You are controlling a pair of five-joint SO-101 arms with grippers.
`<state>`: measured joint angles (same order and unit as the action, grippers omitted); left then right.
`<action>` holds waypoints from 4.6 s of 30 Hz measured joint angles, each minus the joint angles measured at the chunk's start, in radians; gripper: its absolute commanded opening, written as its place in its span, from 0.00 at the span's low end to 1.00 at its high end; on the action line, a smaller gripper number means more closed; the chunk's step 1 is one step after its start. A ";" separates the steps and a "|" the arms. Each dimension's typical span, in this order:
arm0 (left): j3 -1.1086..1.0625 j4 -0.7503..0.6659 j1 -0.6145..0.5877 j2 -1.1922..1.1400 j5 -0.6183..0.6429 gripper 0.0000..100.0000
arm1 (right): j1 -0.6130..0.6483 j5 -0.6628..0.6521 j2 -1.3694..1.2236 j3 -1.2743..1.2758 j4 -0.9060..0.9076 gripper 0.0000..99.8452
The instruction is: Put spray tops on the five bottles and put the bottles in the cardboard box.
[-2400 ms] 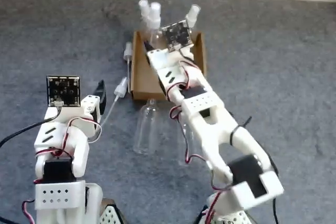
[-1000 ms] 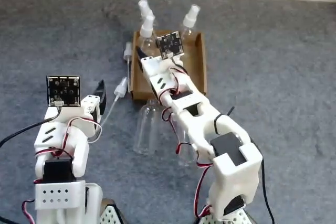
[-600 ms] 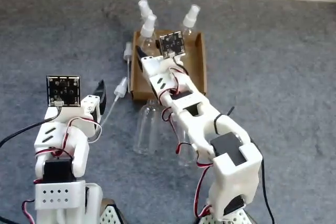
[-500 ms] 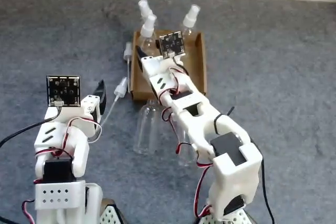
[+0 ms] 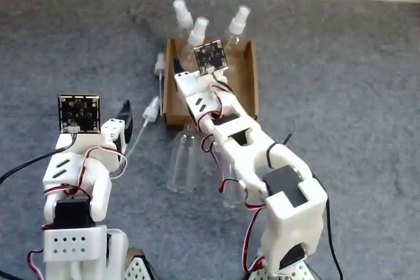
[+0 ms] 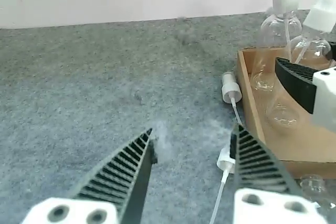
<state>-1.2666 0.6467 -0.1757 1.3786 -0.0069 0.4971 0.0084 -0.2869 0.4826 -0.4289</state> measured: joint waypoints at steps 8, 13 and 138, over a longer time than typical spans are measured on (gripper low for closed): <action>0.000 0.000 0.000 0.000 0.000 0.17 | 0.005 0.000 0.061 0.000 0.006 0.24; 0.000 0.000 0.000 0.000 0.000 0.17 | 0.012 0.000 0.196 0.002 0.118 0.24; 0.974 0.801 0.100 -1.034 -0.163 0.00 | -0.822 -0.761 0.276 -0.063 1.654 0.28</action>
<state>-0.2923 1.4477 -0.0760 0.3445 -0.1695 -0.3253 -0.7526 -0.0107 0.4196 1.2252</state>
